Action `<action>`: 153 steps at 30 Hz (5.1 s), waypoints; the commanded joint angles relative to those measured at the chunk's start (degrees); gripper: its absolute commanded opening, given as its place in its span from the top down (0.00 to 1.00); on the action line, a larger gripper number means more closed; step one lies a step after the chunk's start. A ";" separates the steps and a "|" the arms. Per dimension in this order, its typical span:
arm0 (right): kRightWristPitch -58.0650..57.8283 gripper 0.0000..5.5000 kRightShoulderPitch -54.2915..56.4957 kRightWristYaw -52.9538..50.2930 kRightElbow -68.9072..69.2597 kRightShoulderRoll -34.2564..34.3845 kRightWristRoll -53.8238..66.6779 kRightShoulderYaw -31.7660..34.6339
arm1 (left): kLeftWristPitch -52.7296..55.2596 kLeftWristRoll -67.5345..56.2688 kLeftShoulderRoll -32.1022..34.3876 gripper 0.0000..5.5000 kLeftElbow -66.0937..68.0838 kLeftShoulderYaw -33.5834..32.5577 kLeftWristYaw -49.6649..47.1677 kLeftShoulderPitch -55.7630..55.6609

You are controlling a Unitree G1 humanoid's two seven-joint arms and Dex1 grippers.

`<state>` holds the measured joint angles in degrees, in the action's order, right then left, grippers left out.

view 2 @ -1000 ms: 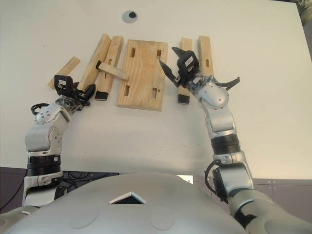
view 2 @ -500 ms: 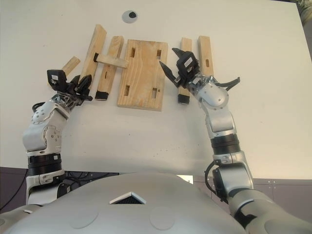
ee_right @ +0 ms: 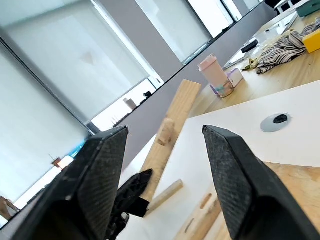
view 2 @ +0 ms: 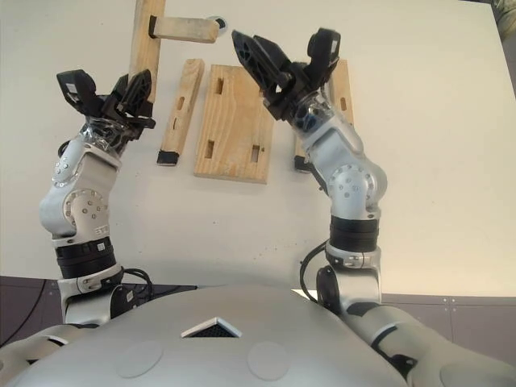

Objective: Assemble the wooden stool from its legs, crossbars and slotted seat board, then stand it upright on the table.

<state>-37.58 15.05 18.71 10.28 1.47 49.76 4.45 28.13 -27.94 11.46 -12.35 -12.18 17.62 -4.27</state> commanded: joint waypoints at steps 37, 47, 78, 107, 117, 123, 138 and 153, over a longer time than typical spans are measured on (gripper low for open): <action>-15.84 0.92 7.35 -10.48 -2.24 -1.21 12.44 6.05 | -14.25 7.16 3.43 0.82 -2.07 7.26 7.78 3.05; -16.84 0.92 8.79 -9.83 -3.05 -2.83 13.63 6.76 | -17.96 9.44 4.95 0.82 -0.69 9.40 9.42 4.37; -19.15 0.36 8.18 -2.98 -3.49 -12.39 13.50 9.39 | -0.48 -15.99 -3.50 0.82 0.75 -3.16 0.43 -1.72; -17.00 0.36 28.99 42.70 -31.59 -4.06 11.93 4.12 | 39.51 -85.02 2.06 0.82 17.46 0.13 11.17 -7.87; -18.86 0.45 30.62 43.77 -32.65 -2.10 14.16 5.68 | 42.45 -85.01 0.80 0.82 18.77 -0.09 11.49 -8.05; -20.05 0.60 30.60 43.85 -32.71 -0.53 14.99 6.56 | 43.09 -85.03 0.03 0.82 18.85 -0.32 10.98 -8.29; -20.07 0.60 30.20 42.41 -33.72 -1.44 13.93 9.95 | 40.11 -85.04 0.75 0.54 19.37 -3.07 3.82 -6.58; 8.39 0.61 6.68 29.76 -7.46 -7.17 -12.86 1.88 | 9.34 -55.30 4.59 0.40 21.50 -15.49 6.24 -8.73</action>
<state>-32.65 24.03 50.49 -0.77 -5.31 39.18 6.73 39.95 -86.26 15.76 10.22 -26.58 23.61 -12.09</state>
